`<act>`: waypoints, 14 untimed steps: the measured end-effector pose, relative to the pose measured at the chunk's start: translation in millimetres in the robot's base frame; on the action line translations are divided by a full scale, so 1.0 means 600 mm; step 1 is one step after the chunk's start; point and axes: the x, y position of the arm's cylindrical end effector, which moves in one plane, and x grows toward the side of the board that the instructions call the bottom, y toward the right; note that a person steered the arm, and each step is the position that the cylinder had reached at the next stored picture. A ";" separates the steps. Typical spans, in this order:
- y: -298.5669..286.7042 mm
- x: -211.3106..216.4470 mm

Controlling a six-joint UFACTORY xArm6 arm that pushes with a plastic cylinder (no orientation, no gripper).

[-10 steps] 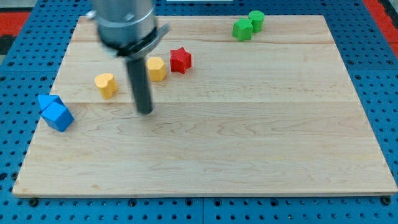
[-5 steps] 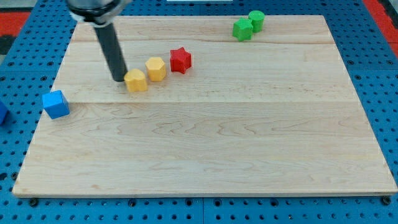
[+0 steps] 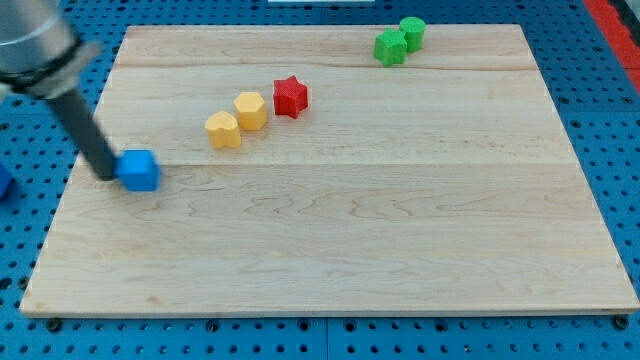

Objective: Place the blue cube bottom to the green circle

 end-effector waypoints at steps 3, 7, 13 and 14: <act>0.210 0.104; 0.449 0.024; 0.554 -0.253; 0.560 -0.280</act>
